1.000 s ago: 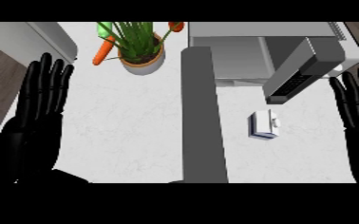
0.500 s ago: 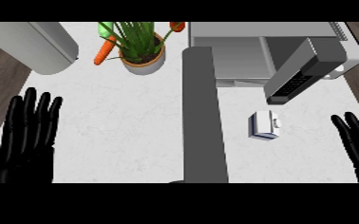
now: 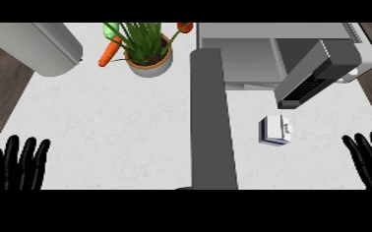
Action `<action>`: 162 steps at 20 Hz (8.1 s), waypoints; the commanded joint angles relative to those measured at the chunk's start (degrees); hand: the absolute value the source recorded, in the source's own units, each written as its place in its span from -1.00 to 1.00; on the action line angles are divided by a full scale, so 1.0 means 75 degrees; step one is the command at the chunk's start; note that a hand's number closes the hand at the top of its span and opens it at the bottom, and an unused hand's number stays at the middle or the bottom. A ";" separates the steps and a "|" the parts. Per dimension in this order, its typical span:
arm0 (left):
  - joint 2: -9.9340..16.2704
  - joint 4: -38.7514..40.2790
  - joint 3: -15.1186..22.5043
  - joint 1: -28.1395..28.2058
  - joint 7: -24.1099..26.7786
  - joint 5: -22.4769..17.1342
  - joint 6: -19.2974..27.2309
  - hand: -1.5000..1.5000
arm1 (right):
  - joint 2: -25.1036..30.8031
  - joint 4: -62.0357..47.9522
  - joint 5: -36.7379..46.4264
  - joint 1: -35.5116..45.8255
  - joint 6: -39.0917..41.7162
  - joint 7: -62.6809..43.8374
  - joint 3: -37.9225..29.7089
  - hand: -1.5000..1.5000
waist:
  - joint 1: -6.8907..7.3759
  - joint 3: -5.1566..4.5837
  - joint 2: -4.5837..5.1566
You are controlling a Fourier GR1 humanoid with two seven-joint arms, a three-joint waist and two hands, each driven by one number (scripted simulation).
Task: Pick up the milk, place it into the microwave and close the microwave
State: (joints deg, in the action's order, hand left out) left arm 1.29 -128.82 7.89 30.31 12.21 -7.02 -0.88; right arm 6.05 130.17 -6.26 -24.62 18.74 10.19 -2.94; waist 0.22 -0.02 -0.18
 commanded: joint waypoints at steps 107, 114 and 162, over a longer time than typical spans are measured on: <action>-0.0048 0.1576 -0.3757 0.2393 0.2148 -0.2196 -0.4555 -1.00 | 0.0029 -1.3118 0.4120 0.9161 -0.3973 0.3486 -0.1000 1.00 | 0.0155 0.0002 0.0053; -0.0020 0.1527 -0.3702 0.1984 0.1688 -0.2354 -0.4372 -1.00 | 0.0355 -1.4735 0.4365 1.0330 -0.5417 0.3505 -0.1488 1.00 | 0.0440 0.0015 0.0195; -0.0129 0.0834 -0.1668 0.0709 0.0677 -0.0548 -0.4099 -1.00 | 0.0185 -1.5906 0.3224 0.9703 -0.3726 0.5533 -0.2779 -1.00 | 0.0083 0.0010 0.0045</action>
State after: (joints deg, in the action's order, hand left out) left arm 0.44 -119.14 -5.89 35.22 20.32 -11.01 -31.90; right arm 9.28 9.70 19.02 51.20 -11.63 49.77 -23.83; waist 1.91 0.10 0.62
